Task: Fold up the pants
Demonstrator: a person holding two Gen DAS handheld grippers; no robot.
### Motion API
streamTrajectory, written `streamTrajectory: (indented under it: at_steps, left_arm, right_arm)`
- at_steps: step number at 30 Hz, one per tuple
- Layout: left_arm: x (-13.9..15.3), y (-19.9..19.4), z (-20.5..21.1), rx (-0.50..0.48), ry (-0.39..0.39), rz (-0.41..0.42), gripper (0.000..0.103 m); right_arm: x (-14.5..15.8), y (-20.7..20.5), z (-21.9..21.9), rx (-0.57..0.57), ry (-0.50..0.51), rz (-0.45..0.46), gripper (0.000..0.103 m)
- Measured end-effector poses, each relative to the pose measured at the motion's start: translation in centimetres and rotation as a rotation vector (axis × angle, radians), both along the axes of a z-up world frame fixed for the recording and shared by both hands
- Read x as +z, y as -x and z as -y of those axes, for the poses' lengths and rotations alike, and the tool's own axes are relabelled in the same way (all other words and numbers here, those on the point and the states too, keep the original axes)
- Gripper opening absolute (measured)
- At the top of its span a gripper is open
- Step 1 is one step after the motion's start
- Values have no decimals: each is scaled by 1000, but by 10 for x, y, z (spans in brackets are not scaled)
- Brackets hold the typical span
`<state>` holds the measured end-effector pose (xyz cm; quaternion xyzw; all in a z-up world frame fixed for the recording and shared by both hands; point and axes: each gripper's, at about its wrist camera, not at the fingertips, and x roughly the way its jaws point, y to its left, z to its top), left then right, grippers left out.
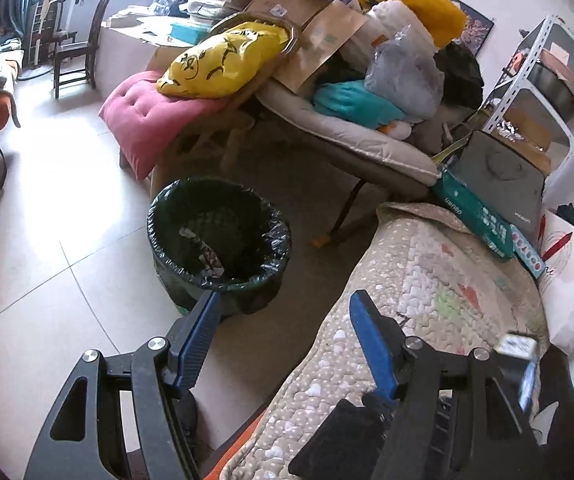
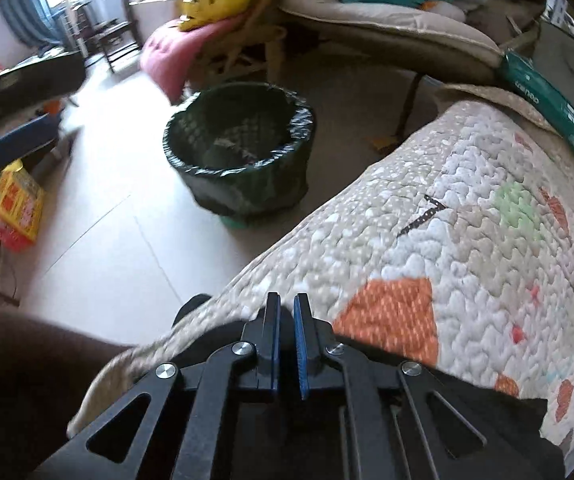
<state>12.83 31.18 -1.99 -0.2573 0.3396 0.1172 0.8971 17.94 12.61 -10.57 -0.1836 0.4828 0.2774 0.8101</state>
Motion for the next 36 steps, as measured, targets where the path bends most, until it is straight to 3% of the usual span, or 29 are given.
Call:
streamTrajectory:
  at_steps: [3, 9, 12, 14, 20, 23, 26, 30, 31, 34, 36]
  left_arm:
    - [-4, -3, 2, 0, -32, -24, 66]
    - [-11, -10, 12, -32, -65, -59, 67]
    - [-18, -17, 22, -89, -61, -96, 67]
    - [-22, -21, 31, -128, -62, -115, 67]
    - [-21, -20, 81, -412, -23, -55, 67]
    - [-28, -19, 120, -545, -89, -80, 67]
    - [-53, -21, 159, -655, -167, -175, 67]
    - [-87, -28, 185, -677, -315, -315, 67]
    - [-91, -31, 185, -668, -328, -327, 73]
    - [-101, -43, 173, -613, -255, -368, 88]
    - [-108, -47, 160, -587, -152, -400, 89]
  right_arm:
    - [-10, -14, -5, -41, 20, -2, 8]
    - [25, -16, 60, -170, -91, -1, 12]
    - [35, -1, 108, -230, -105, 17, 30]
    - [34, 13, 139, -279, -106, 20, 54]
    - [19, 53, 192, -338, -22, 67, 55]
    - [7, 56, 198, -358, -25, 30, 55]
    - [-12, 41, 205, -398, -51, -20, 55]
    - [-28, 6, 223, -473, -51, -35, 54]
    - [-27, 1, 227, -485, -54, -28, 54]
    - [-17, -11, 246, -531, -61, -10, 54]
    - [-5, -12, 276, -583, -46, 13, 54]
